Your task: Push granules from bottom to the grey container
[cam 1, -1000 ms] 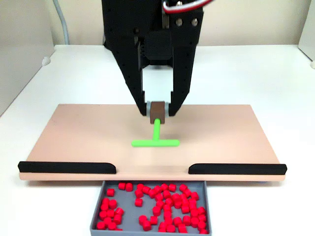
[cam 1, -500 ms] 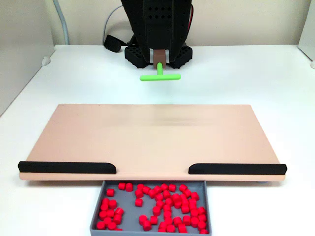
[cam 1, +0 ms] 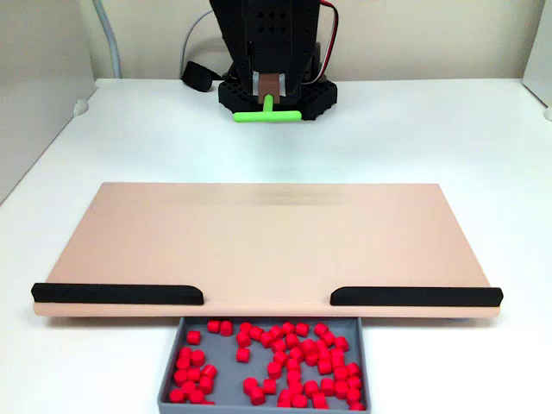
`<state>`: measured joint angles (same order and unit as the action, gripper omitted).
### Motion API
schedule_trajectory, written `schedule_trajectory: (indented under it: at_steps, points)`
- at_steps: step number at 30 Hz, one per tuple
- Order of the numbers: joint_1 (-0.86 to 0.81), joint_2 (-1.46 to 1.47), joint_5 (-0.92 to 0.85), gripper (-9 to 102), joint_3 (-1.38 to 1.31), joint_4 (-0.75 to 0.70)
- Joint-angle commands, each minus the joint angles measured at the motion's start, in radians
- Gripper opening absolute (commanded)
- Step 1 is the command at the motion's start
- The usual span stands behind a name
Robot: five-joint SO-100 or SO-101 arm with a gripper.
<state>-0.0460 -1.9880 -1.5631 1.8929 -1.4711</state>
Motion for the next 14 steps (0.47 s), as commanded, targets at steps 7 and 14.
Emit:
schedule_trajectory:
  at_steps: [7, 14]
  points:
    - [-0.005, -0.003, -0.008, 0, -0.006, 0.011]
    - [0.005, 0.011, -0.008, 0, -0.006, 0.011]
